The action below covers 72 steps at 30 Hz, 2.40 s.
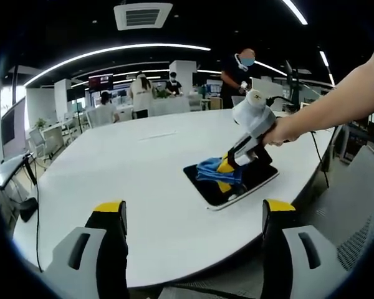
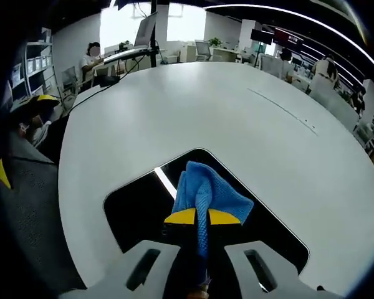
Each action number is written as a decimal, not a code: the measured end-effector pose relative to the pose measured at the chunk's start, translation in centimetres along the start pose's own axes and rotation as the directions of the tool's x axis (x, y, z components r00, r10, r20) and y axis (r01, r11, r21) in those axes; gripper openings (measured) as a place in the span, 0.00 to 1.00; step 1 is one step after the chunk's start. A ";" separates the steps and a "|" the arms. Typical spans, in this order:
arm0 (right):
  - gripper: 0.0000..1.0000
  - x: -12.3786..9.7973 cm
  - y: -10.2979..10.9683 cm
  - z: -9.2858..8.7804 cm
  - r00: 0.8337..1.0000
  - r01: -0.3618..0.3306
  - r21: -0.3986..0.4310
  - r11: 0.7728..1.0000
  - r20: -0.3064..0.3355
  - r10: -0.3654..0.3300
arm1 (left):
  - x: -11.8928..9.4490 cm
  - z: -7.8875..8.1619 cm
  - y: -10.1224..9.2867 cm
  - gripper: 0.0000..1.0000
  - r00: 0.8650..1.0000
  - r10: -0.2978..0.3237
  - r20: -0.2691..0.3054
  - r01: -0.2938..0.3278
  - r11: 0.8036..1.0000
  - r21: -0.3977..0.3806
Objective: Wipe the mirror surface with the cleaning cloth until all visible marks leave the cleaned area.
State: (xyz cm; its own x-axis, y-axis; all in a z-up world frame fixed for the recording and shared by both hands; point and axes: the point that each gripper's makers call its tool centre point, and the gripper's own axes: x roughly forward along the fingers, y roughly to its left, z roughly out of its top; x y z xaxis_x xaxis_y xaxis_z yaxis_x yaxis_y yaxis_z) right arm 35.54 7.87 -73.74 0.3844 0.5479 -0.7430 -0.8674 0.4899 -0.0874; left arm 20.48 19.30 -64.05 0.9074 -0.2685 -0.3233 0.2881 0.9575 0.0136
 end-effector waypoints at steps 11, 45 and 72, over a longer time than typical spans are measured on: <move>0.00 -0.6 1.2 -0.8 0.999 0.001 -0.006 1.000 0.032 -0.001 | 0.0 0.2 -0.1 0.88 1.000 -0.004 0.006 0.004 1.000 -0.002; 0.00 -2.8 5.7 -2.3 0.993 0.000 -0.034 0.999 0.117 0.004 | 0.0 0.4 0.2 0.88 1.000 -0.002 0.020 0.002 1.000 -0.005; 0.00 -3.0 5.8 -2.4 0.994 -0.039 -0.040 0.998 0.100 0.043 | -0.1 0.5 0.3 0.88 1.000 -0.001 0.020 0.002 1.000 -0.004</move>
State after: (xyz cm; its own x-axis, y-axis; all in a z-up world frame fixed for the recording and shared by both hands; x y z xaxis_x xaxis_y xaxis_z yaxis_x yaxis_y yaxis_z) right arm 28.67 7.47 -73.61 0.3761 0.6335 -0.6762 -0.8938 0.4404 -0.0845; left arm 20.61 19.55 -63.59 0.9129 -0.2719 -0.3043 0.2882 0.9575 0.0091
